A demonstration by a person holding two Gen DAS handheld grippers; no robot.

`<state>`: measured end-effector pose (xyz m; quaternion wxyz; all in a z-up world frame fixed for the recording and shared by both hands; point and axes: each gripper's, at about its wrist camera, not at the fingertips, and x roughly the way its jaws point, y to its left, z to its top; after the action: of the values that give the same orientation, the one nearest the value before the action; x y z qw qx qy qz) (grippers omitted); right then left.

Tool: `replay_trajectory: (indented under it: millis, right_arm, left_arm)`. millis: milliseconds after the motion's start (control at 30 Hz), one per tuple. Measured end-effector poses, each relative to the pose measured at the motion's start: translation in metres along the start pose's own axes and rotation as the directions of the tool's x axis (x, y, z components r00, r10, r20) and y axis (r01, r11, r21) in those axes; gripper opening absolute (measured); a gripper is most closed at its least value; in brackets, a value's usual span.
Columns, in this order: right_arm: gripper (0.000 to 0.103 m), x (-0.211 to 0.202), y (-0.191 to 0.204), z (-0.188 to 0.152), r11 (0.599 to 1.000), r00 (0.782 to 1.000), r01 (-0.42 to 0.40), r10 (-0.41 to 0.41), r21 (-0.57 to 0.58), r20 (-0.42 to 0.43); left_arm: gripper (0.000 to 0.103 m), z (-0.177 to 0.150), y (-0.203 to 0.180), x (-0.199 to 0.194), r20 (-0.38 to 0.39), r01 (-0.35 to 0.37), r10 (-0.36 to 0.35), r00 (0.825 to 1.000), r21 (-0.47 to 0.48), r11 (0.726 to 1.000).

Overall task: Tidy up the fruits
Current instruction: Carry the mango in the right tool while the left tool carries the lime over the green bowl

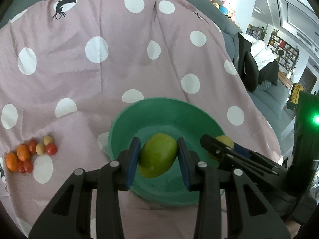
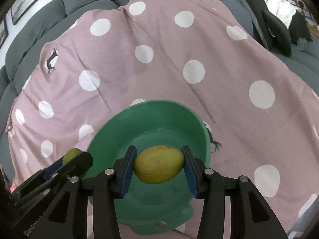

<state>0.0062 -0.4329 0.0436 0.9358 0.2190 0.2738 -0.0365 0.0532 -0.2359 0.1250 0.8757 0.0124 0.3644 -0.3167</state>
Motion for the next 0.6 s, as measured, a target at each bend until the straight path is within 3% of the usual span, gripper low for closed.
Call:
replay_trajectory:
  millis: [600]
  right_arm:
    - [0.048, 0.005, 0.001, 0.000, 0.998, 0.997, 0.067, -0.067, 0.000, -0.039]
  left_arm:
    - [0.037, -0.006, 0.001, 0.016, -0.057, 0.012, -0.012, 0.998, -0.005, 1.000]
